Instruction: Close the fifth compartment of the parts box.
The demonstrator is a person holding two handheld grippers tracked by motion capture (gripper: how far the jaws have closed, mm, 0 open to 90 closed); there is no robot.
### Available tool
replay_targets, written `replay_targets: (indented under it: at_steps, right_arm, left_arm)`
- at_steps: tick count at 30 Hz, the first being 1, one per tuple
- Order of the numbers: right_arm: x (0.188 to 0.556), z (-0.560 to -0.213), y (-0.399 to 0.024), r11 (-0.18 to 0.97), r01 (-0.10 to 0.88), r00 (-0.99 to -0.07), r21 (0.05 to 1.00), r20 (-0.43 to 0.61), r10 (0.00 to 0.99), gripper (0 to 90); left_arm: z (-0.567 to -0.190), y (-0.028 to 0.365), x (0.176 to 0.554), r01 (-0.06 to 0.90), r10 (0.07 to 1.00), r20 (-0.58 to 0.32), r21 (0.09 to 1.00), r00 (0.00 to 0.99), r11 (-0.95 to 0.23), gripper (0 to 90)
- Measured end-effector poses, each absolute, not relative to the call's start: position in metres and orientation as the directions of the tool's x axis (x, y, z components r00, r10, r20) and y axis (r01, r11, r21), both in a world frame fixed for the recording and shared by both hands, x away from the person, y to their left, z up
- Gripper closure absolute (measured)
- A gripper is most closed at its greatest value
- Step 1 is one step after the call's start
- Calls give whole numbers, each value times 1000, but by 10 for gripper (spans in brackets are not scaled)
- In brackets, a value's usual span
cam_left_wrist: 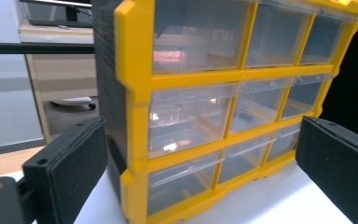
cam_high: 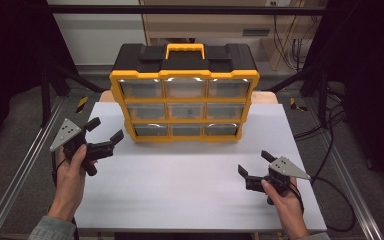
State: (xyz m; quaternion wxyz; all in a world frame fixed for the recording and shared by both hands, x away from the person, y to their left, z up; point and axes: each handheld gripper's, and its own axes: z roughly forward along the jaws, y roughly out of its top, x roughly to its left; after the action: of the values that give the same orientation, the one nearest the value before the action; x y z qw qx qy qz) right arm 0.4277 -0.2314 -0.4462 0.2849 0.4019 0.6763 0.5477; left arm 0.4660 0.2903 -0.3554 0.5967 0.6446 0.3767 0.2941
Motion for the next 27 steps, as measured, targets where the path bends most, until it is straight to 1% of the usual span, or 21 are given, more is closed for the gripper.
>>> replay_targets:
  at_steps: [8, 14, 20, 24, 27]
  right_arm:
    - [428, -446, -232, 78, 231, -516, 970, 54, 855, 21]
    - [428, -446, -231, 78, 229, -519, 970, 54, 853, 21]
    - [427, -446, -231, 77, 233, -519, 969, 57, 853, 21]
    - [428, -446, -230, 81, 231, -520, 970, 53, 852, 21]
    - [428, -446, -230, 83, 230, -520, 970, 50, 853, 21]
  left_arm:
    - [-359, 299, 459, 129, 840, -71, 992, 538, 2, 22]
    - [-358, 305, 451, 106, 844, -45, 994, 534, -14, 20]
    - [-362, 307, 443, 109, 817, -49, 994, 575, -17, 15]
    - [-371, 307, 438, 115, 810, -62, 993, 583, -7, 14]
    - [-376, 307, 434, 114, 814, -56, 993, 578, -13, 14]
